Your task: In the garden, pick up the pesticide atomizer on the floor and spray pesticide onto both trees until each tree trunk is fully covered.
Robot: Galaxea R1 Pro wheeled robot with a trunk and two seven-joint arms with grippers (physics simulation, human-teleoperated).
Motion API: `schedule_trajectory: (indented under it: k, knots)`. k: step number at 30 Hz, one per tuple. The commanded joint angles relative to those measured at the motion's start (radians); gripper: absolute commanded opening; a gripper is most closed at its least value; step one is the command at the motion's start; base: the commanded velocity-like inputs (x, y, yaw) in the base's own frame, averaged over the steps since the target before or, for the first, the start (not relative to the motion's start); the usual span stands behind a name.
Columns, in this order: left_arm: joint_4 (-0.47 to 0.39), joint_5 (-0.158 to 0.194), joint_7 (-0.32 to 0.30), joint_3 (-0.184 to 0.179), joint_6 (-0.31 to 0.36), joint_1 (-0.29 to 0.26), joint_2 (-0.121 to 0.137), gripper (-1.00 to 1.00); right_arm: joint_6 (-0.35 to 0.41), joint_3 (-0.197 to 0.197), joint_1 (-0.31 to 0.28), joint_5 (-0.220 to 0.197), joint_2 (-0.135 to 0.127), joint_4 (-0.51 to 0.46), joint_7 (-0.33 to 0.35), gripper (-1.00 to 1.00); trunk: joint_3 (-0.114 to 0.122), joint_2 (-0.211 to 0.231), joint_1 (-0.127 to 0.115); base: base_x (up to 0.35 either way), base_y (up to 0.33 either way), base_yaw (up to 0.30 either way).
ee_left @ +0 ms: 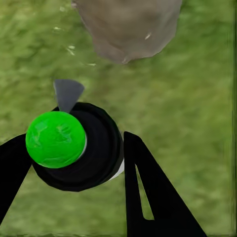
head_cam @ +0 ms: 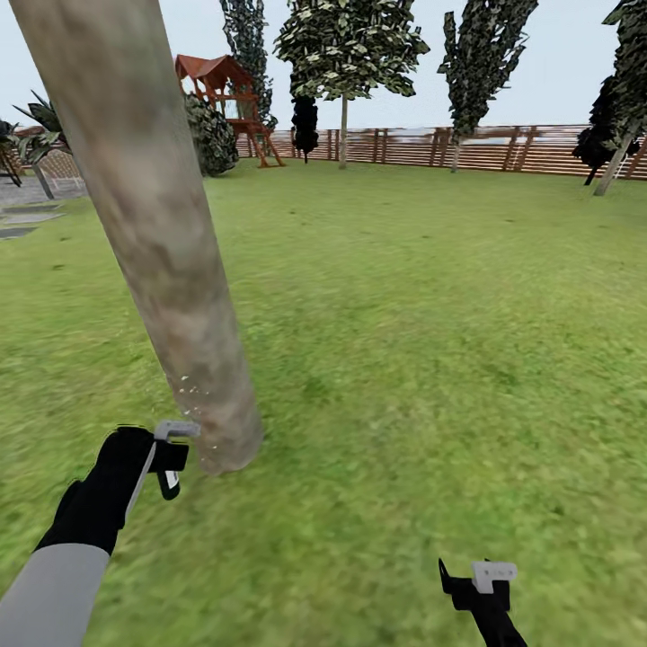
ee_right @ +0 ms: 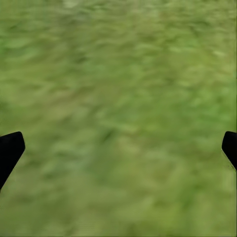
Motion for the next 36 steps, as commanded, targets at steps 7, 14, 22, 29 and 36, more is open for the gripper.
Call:
schedule_trajectory:
  k: [7, 14, 22, 29, 36]
  knots:
    - [0.0, -0.003, 0.048, 0.005, -0.004, 0.087, 0.006, -1.0, 0.0, 0.0, 0.0, 0.0, 0.0, 0.0, 0.0, 1.0, 0.0, 0.0, 0.0, 0.094, -0.054, 0.259]
    - [-0.01, 0.0, 0.056, 0.002, -0.007, 0.094, -0.019, -1.0, 0.0, 0.0, 0.0, 0.0, 0.0, 0.0, 0.0, 1.0, 0.0, 0.0, 0.0, 0.098, -0.125, 0.055]
    - [-0.004, -0.002, 0.058, 0.001, -0.035, 0.095, -0.023, -1.0, 0.0, 0.0, 0.0, 0.002, 0.002, 0.002, 0.0, 1.0, 0.0, 0.0, 0.0, 0.147, -0.236, 0.081]
    - [-0.003, -0.003, 0.059, 0.001, -0.038, 0.131, -0.021, -1.0, 0.0, 0.0, 0.0, 0.002, 0.003, 0.002, 0.0, 1.0, 0.0, 0.0, 0.0, 0.01, -0.274, 0.271]
    - [-0.013, -0.003, 0.074, 0.008, -0.088, 0.131, -0.021, -1.0, 0.0, 0.0, 0.0, 0.002, 0.003, 0.001, 0.0, 1.0, 0.0, 0.0, 0.0, 0.045, -0.273, 0.033]
